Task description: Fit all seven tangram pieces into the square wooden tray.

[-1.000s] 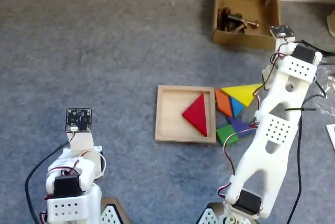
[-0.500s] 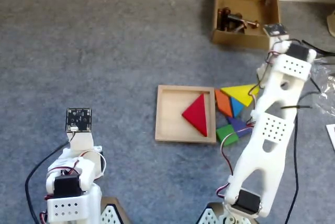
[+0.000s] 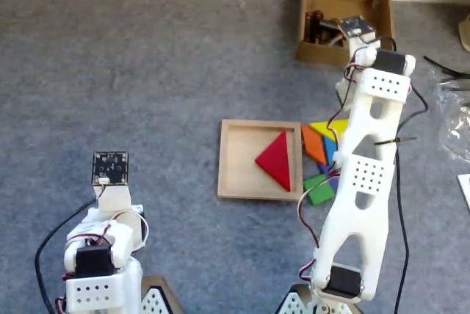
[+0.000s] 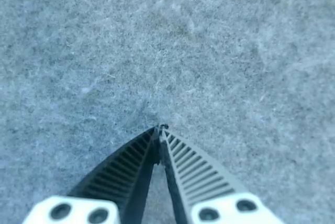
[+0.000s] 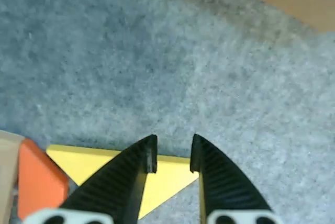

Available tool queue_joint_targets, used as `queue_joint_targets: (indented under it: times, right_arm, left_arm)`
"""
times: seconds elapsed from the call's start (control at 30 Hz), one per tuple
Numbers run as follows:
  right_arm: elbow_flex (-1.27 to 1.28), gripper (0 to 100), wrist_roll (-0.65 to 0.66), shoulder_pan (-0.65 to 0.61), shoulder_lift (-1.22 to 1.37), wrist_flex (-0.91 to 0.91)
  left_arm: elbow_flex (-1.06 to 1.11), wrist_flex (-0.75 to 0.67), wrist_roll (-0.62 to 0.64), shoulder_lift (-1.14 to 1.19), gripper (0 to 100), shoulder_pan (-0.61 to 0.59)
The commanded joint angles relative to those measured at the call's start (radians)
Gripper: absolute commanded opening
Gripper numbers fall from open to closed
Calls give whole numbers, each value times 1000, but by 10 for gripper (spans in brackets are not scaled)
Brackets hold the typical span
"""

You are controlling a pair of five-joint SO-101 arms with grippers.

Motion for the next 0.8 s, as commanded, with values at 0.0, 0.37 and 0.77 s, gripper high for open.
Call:
queue_joint_targets:
  times: [0.0, 0.37, 0.77]
  right_arm:
    - [-51, 105, 5, -13, -13, 10]
    - [-62, 102, 6, -2, 114, 13]
    - [-62, 102, 5, 182, 107, 18]
  left_arm:
    - [21, 8, 2, 7, 5, -8]
    - [21, 8, 2, 7, 5, -8]
    - [21, 8, 2, 7, 5, -8]
